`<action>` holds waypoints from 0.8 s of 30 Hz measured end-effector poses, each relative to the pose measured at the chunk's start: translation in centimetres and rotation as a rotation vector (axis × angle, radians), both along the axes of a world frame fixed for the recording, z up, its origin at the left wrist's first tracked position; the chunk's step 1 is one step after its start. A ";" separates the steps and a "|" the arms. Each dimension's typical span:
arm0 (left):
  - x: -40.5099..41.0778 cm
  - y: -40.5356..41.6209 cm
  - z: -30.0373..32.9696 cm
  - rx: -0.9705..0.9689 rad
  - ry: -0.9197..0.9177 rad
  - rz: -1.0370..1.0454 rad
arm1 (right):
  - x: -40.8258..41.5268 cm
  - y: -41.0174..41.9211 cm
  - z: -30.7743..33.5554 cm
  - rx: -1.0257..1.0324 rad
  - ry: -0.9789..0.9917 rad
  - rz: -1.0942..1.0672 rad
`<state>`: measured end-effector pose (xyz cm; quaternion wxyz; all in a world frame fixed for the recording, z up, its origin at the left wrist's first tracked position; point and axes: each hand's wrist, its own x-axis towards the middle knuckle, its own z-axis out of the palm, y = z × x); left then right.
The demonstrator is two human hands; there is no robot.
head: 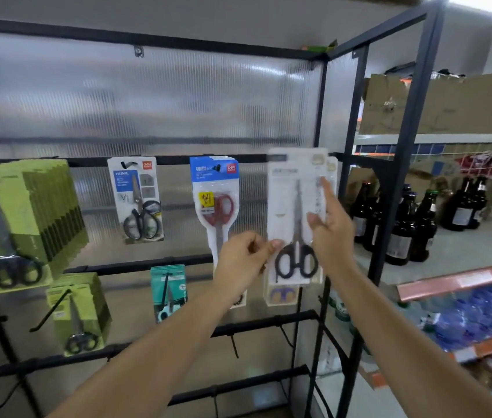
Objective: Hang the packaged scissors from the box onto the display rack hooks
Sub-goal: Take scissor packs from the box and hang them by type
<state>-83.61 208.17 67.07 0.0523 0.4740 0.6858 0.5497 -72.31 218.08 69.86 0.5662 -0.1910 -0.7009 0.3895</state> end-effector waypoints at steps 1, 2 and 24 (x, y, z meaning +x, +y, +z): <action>0.1 0.1 0.6 -0.028 0.109 0.001 | 0.5 0.8 0.6 -0.027 0.042 -0.038; 0.2 0.1 1.1 -0.049 0.215 0.007 | 0.9 1.8 1.2 -0.054 0.036 -0.092; 0.1 1.2 2.2 -0.170 0.598 0.040 | 1.4 7.4 4.1 -0.180 -0.479 -0.246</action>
